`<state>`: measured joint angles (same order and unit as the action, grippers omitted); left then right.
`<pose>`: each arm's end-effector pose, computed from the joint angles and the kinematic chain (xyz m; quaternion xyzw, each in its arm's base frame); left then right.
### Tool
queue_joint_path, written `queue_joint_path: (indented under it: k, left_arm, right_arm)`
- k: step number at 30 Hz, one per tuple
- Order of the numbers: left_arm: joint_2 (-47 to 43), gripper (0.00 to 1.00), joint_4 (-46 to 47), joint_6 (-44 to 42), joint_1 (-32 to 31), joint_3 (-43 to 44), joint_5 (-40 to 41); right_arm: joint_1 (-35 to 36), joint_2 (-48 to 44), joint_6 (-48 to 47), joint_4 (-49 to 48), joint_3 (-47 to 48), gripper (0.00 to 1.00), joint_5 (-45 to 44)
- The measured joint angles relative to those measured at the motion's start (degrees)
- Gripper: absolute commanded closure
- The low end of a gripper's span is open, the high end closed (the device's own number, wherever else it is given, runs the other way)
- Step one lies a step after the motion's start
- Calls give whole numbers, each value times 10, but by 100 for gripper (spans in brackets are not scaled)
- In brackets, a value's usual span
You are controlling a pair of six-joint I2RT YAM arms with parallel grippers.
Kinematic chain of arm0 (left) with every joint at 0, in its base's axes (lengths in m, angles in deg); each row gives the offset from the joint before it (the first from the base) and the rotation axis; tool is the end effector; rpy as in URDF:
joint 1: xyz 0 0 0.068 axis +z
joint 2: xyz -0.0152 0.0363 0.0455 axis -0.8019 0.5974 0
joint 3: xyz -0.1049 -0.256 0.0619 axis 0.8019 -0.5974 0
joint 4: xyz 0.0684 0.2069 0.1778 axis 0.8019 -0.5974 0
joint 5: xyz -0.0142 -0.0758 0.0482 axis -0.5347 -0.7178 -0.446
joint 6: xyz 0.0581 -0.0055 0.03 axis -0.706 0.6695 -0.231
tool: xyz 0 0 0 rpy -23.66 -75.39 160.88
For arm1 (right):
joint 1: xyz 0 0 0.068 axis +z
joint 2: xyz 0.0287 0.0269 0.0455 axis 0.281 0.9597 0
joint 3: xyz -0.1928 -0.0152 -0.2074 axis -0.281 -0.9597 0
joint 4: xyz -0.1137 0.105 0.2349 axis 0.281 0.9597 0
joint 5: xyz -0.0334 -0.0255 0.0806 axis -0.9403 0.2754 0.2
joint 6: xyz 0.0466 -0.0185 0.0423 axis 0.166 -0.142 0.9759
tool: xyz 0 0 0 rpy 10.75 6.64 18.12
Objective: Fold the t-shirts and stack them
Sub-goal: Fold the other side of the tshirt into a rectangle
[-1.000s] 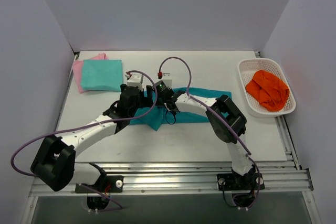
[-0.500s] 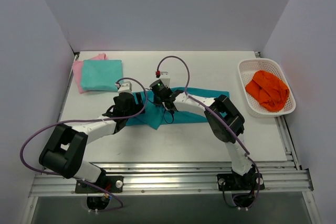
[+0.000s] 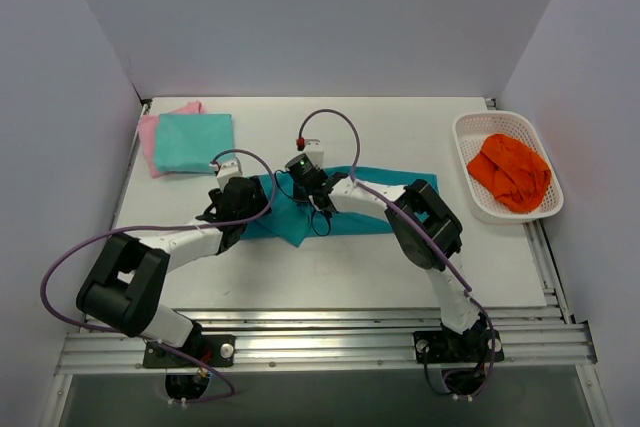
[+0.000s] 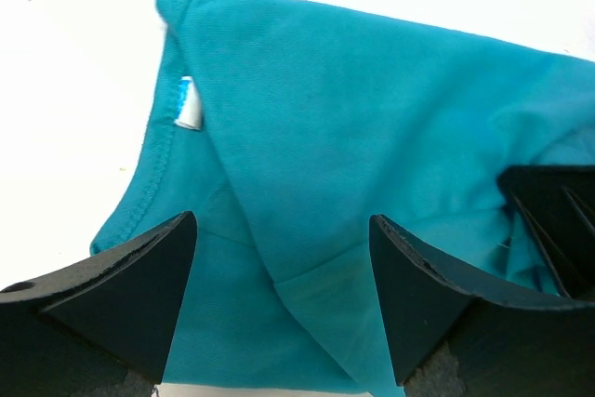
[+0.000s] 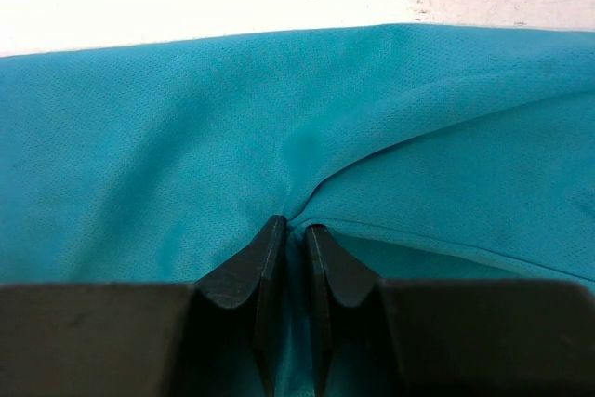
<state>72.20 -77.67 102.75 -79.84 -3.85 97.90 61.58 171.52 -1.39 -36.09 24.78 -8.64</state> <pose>0.2919 -0.1234 0.1562 -0.1455 0.8704 -0.0665 0.4656 0.3733 0.3593 0.1588 -0.0356 0.8703 0.2212 0.4387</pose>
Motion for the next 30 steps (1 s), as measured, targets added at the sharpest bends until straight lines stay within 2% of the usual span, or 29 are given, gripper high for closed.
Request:
queue_joint_path:
  k: [5, 13, 30]
  left_arm:
    - [22, 17, -8, 24, 0, 9, 33]
    - [75, 21, 5, 40, 0, 21, 44]
    - [104, 27, 63, 58, 2, 48, 72]
  right_arm:
    - [-7, 0, 0, -3, 0, 89, 7]
    - [-19, 0, 0, -7, 0, 89, 13]
    - [-28, 4, -1, -21, -4, 89, 24]
